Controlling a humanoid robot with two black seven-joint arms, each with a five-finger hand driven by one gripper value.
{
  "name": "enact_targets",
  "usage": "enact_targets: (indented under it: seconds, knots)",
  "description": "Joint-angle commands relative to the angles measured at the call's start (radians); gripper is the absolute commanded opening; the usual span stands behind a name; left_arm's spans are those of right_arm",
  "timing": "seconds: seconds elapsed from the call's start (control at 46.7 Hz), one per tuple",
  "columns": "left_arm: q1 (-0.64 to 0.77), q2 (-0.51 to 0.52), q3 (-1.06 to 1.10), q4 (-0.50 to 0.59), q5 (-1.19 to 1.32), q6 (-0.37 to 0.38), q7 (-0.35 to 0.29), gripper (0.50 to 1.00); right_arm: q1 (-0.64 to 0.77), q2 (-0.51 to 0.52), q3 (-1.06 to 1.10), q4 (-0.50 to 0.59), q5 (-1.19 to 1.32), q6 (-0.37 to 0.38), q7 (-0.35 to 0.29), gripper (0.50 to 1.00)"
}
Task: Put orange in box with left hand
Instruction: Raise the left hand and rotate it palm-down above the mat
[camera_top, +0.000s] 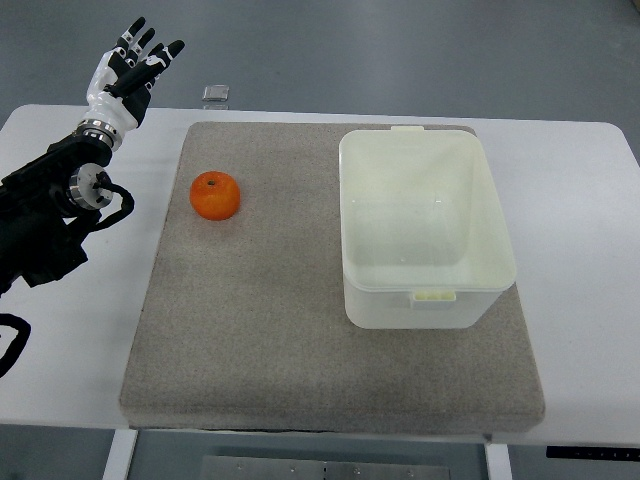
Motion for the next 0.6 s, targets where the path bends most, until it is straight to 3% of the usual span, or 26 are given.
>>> enact_targets:
  seconds: [0.0,0.578]
  knots:
    - [0.006,0.004,0.000,-0.034,0.000,-0.002,0.000,0.996,0.000,0.000,0.000,0.000,0.000,0.000,0.000,0.926]
    - [-0.034,0.088,0.094,-0.063,0.188,-0.017,0.008,0.994,0.002,0.000,0.000,0.000,0.000,0.000,0.000,0.926]
